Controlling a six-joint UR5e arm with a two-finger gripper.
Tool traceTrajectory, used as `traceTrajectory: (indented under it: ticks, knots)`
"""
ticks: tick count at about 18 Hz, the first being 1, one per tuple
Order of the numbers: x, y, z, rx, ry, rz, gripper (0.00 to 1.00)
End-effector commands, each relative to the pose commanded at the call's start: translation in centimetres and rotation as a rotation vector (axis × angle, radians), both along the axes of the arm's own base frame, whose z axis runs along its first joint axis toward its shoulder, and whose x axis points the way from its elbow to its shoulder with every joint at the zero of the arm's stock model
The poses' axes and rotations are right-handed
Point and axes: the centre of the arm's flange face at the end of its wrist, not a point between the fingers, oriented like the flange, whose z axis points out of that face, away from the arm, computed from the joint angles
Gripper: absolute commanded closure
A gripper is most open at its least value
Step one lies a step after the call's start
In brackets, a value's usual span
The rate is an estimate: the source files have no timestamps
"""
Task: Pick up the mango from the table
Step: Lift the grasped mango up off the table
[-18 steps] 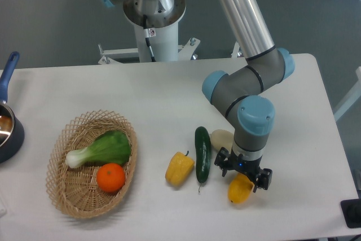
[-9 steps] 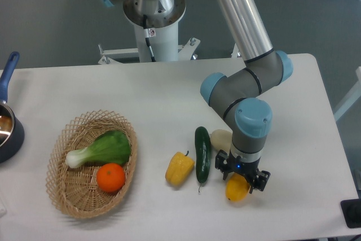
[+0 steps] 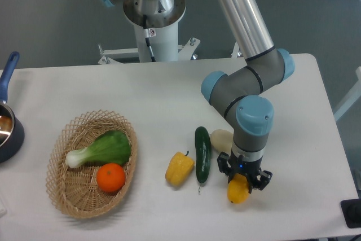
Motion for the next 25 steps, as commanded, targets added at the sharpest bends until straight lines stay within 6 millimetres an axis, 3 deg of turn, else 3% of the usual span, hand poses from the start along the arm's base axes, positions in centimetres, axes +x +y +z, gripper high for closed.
traceTrajectory:
  ticks: [7, 10, 16, 25]
  knots:
    - [0.9, 1.1, 16.3, 0.366, 0.02, 0.08, 0.88]
    - [1.0, -0.2, 21.2, 0.463, 0.018, 0.129, 0.88]
    - [-0.7, -4.4, 25.7, 0.594, -0.03, 0.25, 0.87]
    - [-1.5, -4.8, 28.4, 0.659, -0.047, 0.298, 0.87]
